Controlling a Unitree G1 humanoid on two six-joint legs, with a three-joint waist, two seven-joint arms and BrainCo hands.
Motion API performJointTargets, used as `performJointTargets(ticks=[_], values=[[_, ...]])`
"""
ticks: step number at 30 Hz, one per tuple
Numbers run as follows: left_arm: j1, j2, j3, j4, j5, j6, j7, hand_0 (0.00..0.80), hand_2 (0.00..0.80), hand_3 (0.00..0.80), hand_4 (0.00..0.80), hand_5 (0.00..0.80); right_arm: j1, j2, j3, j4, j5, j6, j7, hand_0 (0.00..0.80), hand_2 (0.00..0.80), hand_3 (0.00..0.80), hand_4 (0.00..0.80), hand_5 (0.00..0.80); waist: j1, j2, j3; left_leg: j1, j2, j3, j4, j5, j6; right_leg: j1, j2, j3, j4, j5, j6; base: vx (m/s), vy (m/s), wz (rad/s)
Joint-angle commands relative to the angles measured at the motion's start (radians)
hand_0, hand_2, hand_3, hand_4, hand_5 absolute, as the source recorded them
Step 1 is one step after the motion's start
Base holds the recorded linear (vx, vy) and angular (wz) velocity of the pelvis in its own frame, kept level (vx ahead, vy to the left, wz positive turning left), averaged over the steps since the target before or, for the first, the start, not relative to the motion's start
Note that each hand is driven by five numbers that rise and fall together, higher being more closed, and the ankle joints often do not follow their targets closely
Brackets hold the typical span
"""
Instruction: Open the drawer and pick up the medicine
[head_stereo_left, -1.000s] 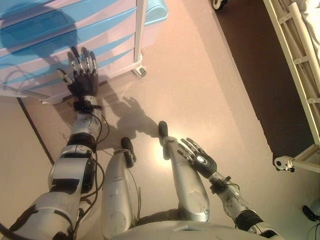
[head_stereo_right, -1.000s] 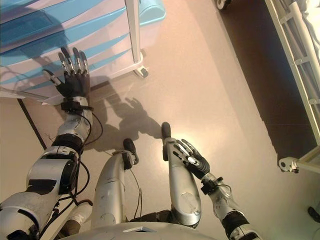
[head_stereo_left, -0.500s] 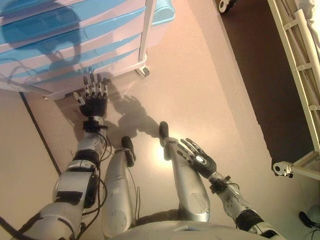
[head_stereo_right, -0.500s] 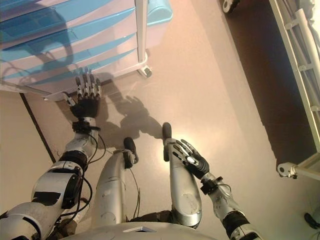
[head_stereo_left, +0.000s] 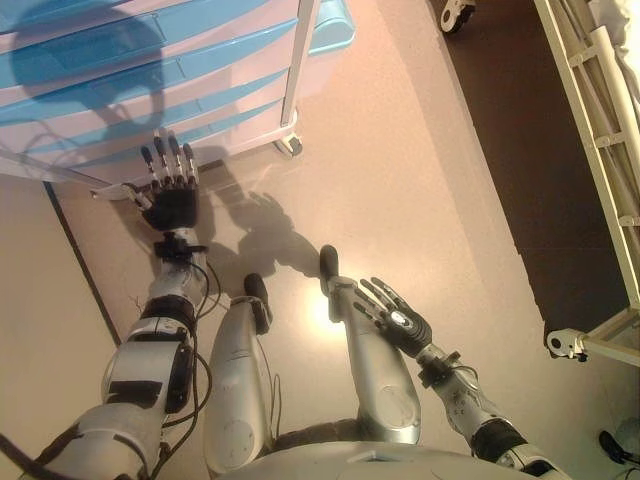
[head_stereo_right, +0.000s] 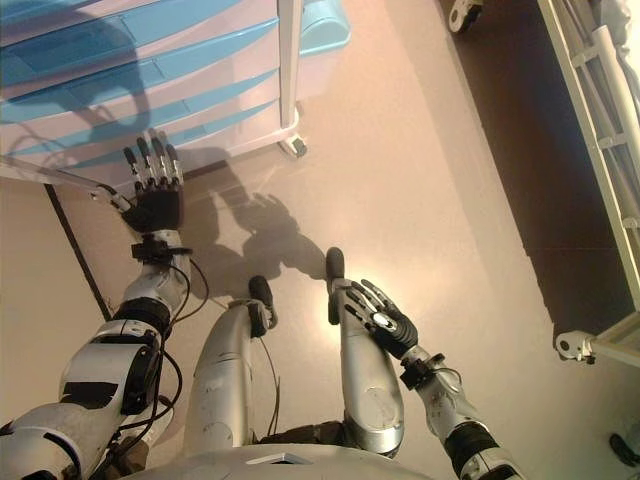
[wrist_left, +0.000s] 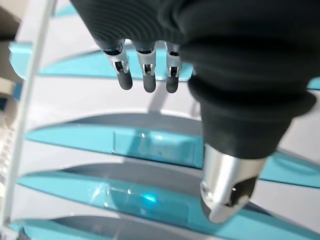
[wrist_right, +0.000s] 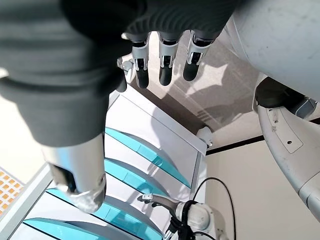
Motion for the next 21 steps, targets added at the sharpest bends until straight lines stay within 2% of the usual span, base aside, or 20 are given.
performJointTargets(ticks=[1,21], values=[[-0.020,0.020,0.050,-0.056,-0.008,0.002,-0.046,0.000,0.000,0.000,0.000,0.000,0.066,0.002,0.044,-0.043,0.014,0.004,0.008,0.000,0.000,0.000,0.000,0.000,0.011,0.046,-0.023,0.067,-0.052,0.017,-0.224,0.015,0.005,-0.022,0.024,-0.016,0.107,-0.078,0.028,0.000,0.000,0.00],[-0.086,0.089,0.074,-0.052,-0.008,-0.014,0.009,0.000,0.000,0.000,0.000,0.000,0.072,-0.035,0.044,-0.026,0.022,-0.015,0.024,0.000,0.000,0.000,0.000,0.000,0.001,0.064,-0.023,0.056,-0.054,0.026,-0.211,0.014,0.000,-0.038,0.016,-0.016,0.120,-0.090,0.016,0.001,0.002,0.00]])
